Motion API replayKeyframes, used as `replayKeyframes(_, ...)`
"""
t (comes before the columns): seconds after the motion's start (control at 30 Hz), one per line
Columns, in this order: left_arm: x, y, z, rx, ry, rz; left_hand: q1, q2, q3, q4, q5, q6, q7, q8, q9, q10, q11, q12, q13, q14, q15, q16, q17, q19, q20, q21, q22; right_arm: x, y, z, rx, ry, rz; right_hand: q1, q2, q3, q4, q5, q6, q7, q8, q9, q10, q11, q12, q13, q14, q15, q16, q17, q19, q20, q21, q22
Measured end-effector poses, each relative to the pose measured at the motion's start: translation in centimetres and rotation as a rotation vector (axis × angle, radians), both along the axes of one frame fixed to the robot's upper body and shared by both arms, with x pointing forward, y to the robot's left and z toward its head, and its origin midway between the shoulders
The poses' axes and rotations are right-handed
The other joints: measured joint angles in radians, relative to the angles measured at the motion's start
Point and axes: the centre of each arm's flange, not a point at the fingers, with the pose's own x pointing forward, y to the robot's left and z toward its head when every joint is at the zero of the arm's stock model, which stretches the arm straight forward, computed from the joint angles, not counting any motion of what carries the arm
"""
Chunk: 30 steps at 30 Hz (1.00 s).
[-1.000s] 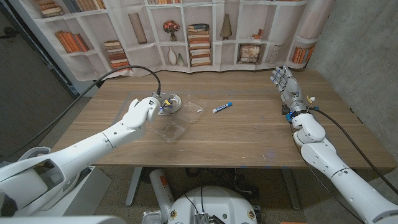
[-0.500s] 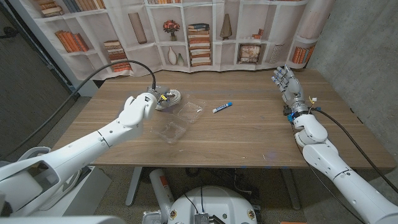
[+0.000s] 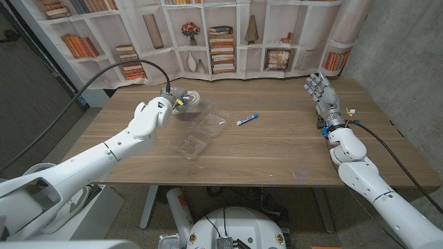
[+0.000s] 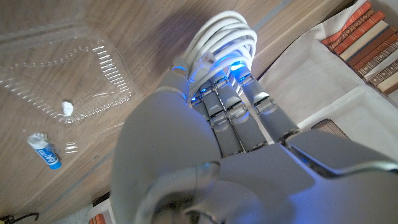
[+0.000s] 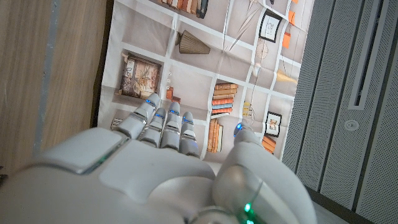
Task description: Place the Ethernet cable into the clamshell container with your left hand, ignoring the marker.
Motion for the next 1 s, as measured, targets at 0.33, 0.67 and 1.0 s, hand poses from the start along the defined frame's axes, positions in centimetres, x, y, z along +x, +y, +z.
replayKeyframes(0.33,-1.1,0.1,0.4,0.003,-0.015,-0.014,0.000,0.000,0.000,0.000,-0.003,0.000,0.000,-0.004,0.000,0.000,0.000,-0.001,0.000,0.000,0.000,0.000,-0.001,0.000,0.000,0.000,0.000,-0.6,-0.5,0.0,-0.002,-0.006,-0.012,0.000,0.000,0.000,0.000,0.000,0.000,0.000,0.000,0.000,0.000,0.000,0.000,0.000,0.000,0.000,0.000,0.000,0.000,0.000,0.000,0.000)
replayKeyframes(0.67,-1.9,0.1,0.8,0.000,-0.034,-0.046,-0.002,0.002,0.000,0.000,-0.006,0.014,-0.011,-0.011,0.000,0.014,-0.011,-0.009,-0.001,0.000,0.000,-0.002,0.000,-0.002,-0.002,0.000,0.000,-0.7,-0.6,0.0,0.000,-0.008,-0.017,0.000,0.000,0.000,0.000,0.000,0.000,0.000,0.000,0.000,0.000,0.000,0.000,0.000,0.000,0.000,0.000,0.000,0.000,0.000,0.000,0.000)
replayKeyframes(1.0,-2.8,-0.2,1.6,0.014,-0.053,-0.099,-0.002,0.002,0.000,0.000,-0.007,0.014,-0.011,-0.012,0.000,0.014,-0.011,-0.009,-0.001,0.000,0.000,-0.004,0.000,-0.006,0.002,-0.004,0.000,-0.1,0.5,0.3,-0.013,-0.010,-0.019,0.000,0.000,0.000,0.000,0.000,0.000,0.000,0.000,0.000,0.000,0.000,0.000,0.000,0.000,0.000,0.000,0.000,0.000,0.000,0.000,0.000)
